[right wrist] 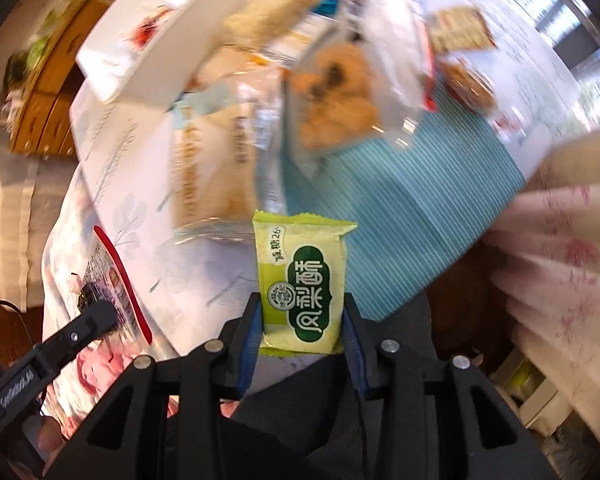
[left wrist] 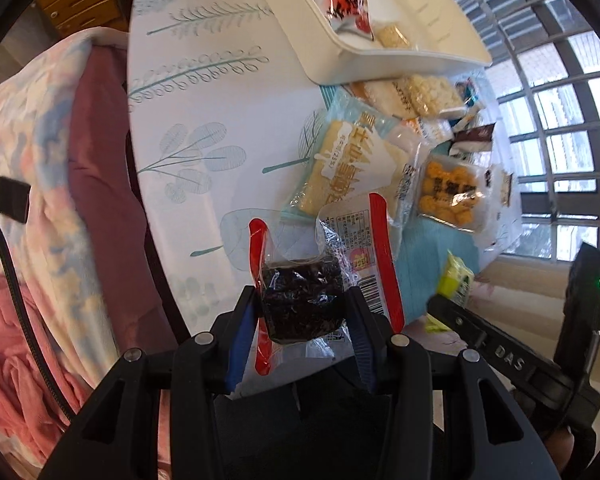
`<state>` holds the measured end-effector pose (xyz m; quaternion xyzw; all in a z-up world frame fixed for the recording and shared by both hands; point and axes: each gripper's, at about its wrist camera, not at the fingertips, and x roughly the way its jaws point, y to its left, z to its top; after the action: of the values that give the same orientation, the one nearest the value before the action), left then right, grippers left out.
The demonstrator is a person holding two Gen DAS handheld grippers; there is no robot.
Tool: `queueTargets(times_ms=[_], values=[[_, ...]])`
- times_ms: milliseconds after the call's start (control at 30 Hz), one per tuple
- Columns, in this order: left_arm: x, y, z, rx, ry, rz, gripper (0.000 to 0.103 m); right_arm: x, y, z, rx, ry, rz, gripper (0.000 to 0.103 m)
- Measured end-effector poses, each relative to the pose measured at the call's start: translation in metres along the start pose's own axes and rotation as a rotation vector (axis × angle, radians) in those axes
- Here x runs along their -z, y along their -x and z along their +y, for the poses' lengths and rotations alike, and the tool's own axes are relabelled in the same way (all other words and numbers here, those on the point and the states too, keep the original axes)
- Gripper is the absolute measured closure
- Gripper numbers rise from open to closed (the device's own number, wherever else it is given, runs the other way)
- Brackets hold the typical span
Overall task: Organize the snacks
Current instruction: 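Carry both packs into the white tray and open both grippers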
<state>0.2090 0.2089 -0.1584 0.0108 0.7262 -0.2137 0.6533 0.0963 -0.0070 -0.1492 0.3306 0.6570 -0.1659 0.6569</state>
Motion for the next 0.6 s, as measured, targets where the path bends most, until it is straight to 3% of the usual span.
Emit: queueTargets(times_ms=[333,600], values=[[-0.002,0.046,0.003,-0.001,0.033,-0.07,0.06,-0.029,0.025,0.032,-0.054,0.166,-0.033,0.065],[-0.038,0.07,-0.028,0.005,0.074,-0.138,0.06,-0.081,0.055,0.064,-0.075,0.289,-0.076,0.065]])
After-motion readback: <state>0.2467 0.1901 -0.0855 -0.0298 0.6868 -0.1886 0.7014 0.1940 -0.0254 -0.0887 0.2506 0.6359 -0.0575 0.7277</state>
